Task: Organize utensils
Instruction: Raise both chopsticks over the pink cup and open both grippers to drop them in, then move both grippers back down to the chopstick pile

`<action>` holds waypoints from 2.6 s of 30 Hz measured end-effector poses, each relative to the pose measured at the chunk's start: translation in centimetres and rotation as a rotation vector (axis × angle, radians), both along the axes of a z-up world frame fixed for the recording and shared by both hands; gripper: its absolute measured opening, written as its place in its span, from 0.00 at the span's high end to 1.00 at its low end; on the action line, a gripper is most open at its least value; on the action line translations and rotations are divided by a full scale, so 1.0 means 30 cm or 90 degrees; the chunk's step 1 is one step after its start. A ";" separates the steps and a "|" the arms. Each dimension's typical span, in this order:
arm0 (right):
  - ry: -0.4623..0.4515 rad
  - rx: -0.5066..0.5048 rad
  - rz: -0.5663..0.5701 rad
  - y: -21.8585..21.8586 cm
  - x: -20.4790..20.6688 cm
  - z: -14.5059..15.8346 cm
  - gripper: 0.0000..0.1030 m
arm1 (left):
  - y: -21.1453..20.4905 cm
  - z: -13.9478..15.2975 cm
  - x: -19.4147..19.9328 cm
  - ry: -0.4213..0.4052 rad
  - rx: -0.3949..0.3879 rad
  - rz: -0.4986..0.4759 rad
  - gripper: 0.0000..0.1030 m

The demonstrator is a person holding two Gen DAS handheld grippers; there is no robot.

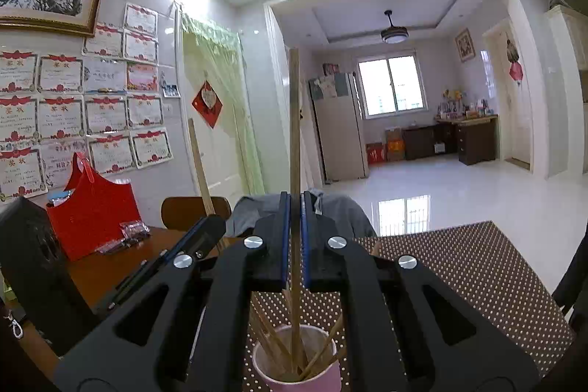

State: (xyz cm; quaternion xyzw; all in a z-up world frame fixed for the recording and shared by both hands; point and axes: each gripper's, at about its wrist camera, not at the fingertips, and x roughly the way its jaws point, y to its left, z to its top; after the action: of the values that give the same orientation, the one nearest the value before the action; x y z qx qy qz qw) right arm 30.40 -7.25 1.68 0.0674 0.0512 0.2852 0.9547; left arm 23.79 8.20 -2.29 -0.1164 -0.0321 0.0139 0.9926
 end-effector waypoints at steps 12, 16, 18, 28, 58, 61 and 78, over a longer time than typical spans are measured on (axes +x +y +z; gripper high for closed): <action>0.053 -0.014 0.005 0.003 0.019 -0.069 0.94 | 0.015 -0.016 0.005 0.061 -0.019 -0.026 0.73; 0.062 -0.015 0.001 0.002 0.013 -0.083 0.94 | 0.022 -0.010 -0.014 0.069 -0.013 -0.019 0.68; 0.065 -0.016 0.000 0.000 0.011 -0.088 0.94 | 0.023 -0.009 -0.022 0.074 -0.009 -0.016 0.66; 0.087 -0.024 -0.018 0.001 -0.001 -0.108 0.94 | 0.022 -0.004 -0.056 0.102 0.006 -0.012 0.57; 0.122 -0.057 -0.077 -0.201 -0.232 -0.147 0.52 | -0.092 -0.074 -0.208 0.331 0.083 -0.130 0.46; 0.157 -0.080 -0.076 -0.218 -0.254 -0.197 0.50 | -0.126 -0.146 -0.206 0.416 0.109 -0.163 0.46; 0.342 -0.194 -0.038 -0.225 -0.328 -0.461 0.44 | -0.193 -0.498 -0.307 0.692 0.197 -0.237 0.46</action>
State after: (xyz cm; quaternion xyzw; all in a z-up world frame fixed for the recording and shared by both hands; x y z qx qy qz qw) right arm 20.57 -13.99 -12.16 -0.0017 0.3421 0.2182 0.9140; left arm 14.57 2.42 -17.24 0.0501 0.5001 -0.1079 0.8577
